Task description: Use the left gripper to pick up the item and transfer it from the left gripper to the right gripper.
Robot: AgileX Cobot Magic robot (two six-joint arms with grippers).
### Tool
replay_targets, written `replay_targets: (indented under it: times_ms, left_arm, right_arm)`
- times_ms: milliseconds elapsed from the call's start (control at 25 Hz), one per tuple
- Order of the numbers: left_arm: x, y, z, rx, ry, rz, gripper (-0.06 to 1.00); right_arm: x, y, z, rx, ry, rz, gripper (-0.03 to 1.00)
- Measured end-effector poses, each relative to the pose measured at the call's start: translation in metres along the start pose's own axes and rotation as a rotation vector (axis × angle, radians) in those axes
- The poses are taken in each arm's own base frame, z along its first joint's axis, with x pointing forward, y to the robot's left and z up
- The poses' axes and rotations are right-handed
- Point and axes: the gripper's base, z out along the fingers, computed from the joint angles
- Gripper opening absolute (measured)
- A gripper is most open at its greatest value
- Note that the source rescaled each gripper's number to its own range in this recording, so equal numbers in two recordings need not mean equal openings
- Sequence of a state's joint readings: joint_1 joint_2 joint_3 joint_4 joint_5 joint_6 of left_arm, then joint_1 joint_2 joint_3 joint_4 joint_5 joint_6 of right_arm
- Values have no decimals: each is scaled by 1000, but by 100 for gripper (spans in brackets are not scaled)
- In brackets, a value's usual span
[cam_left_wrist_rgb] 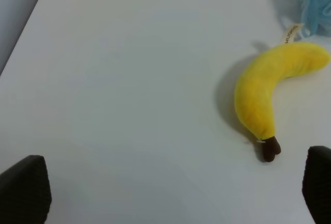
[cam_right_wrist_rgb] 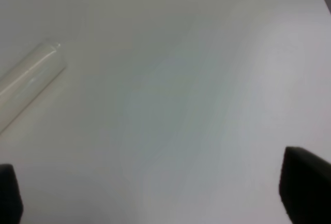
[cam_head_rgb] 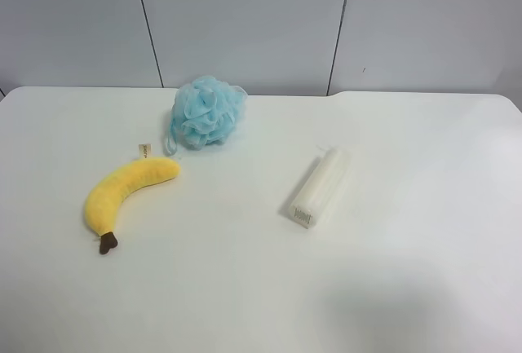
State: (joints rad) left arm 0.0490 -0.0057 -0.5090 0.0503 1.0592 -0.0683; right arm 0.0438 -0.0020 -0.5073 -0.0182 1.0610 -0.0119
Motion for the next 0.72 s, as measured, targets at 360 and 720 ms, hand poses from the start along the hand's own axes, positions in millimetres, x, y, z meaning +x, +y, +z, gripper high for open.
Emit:
replay_targets:
  times_ms: [360,720]
  left_arm:
    - [0,0,0,0,0,0,100]
    - [0,0,0,0,0,0,100]
  right_arm:
    - [0,0,0,0,0,0,100]
    - [0,0,0,0,0,0,100]
